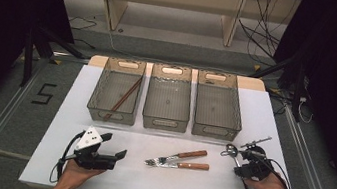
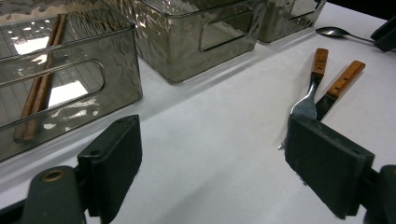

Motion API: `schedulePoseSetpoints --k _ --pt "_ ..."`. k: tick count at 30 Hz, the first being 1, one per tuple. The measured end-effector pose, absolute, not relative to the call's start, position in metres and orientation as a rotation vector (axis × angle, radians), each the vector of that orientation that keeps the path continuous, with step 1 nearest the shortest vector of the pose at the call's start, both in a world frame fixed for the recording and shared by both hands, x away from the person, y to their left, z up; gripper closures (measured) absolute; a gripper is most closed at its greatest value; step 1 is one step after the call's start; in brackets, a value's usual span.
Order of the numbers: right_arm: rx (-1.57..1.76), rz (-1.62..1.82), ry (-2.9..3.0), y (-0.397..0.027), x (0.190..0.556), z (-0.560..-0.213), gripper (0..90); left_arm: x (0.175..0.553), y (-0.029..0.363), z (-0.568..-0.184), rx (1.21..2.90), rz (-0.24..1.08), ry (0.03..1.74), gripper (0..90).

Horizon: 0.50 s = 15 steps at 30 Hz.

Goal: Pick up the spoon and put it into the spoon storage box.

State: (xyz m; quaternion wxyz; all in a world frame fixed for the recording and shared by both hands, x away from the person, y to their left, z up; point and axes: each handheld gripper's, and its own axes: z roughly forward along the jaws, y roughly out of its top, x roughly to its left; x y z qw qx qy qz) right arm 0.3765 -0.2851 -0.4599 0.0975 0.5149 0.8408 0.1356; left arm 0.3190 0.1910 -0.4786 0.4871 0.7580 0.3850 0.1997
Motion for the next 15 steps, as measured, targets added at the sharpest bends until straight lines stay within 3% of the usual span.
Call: schedulePoseSetpoints --k 15 --pt "1.518 0.376 2.514 -0.2825 0.3835 -0.4599 81.0 0.3188 0.1901 -0.4789 1.845 0.488 0.939 18.7"
